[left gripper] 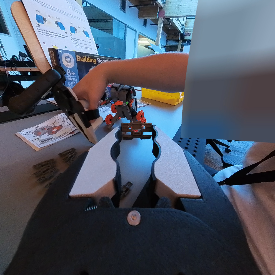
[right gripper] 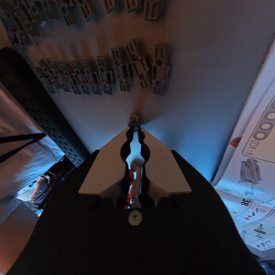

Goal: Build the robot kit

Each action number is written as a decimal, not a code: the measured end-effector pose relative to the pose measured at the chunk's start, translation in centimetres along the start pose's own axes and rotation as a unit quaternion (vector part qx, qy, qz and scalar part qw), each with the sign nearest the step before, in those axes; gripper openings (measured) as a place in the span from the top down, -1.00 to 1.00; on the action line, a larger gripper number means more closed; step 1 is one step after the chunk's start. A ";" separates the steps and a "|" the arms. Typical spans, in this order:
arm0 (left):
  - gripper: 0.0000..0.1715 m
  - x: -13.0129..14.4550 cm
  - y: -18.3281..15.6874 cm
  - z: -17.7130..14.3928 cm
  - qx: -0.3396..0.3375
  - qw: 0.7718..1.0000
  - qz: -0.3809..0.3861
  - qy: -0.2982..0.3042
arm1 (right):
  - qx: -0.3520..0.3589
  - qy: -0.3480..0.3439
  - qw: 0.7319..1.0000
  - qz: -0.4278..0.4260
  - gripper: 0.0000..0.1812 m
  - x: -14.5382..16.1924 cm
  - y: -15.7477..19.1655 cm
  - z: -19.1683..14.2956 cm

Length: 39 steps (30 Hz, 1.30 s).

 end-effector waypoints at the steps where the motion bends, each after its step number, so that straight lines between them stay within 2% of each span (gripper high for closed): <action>1: 0.55 0.0 0.0 0.0 0.000 1.000 -0.001 0.000 | 0.001 -0.002 1.000 -0.009 0.96 0.0 0.2 -0.1; 6: 0.55 0.0 0.1 0.1 -0.007 1.000 -0.004 0.004 | 0.036 -0.037 0.998 -0.036 0.97 0.5 1.3 -2.0; 10: 0.55 -0.1 0.0 0.3 -0.007 1.000 -0.008 0.004 | 0.094 -0.078 0.991 -0.050 0.97 1.9 3.8 -5.4; 13: 0.55 -0.2 -0.3 0.8 -0.009 1.000 -0.007 0.007 | 0.145 -0.151 0.977 -0.048 0.97 5.2 8.0 -9.1; 15: 0.55 -0.1 -0.5 1.4 -0.018 1.000 -0.004 0.018 | 0.171 -0.207 0.962 -0.037 0.98 8.6 11.1 -10.0; 17: 0.55 0.1 -1.0 2.3 -0.020 0.999 0.012 0.029 | 0.188 -0.254 0.948 -0.023 0.97 12.2 13.3 -8.5; 19: 0.55 0.4 -1.5 3.6 -0.022 0.998 0.038 0.041 | 0.177 -0.299 0.938 -0.011 0.98 15.1 14.3 -4.9; 21: 0.55 0.5 -2.1 5.3 -0.012 0.996 0.063 0.058 | 0.136 -0.338 0.931 0.013 0.97 17.0 14.1 -0.3; 25: 0.55 0.0 -3.7 8.8 0.034 0.991 0.103 0.085 | 0.030 -0.448 0.891 0.064 0.98 19.1 12.4 6.6; 28: 0.55 0.1 -4.1 11.5 0.047 0.981 0.120 0.142 | -0.050 -0.458 0.883 0.091 0.98 19.6 11.0 10.3; 31: 0.54 0.7 -4.3 13.6 0.048 0.973 0.124 0.190 | -0.148 -0.470 0.862 0.121 0.98 19.2 9.6 12.5; 35: 0.54 1.0 -4.7 15.1 0.045 0.971 0.123 0.199 | -0.160 -0.461 0.860 0.151 0.98 18.2 8.3 14.6; 39: 0.54 0.8 -4.5 15.3 0.034 0.973 0.113 0.200 | -0.142 -0.467 0.860 0.149 0.91 18.0 7.9 15.0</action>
Point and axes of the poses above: each gripper's, where its closed fingertips meet, z out along the fingers, x out of its underside, y = z × x across the jaws, the point moved 7 cm from there along -z, back along the fingers, and after that the axes turned 15 degrees about y, right-handed, at the moved point
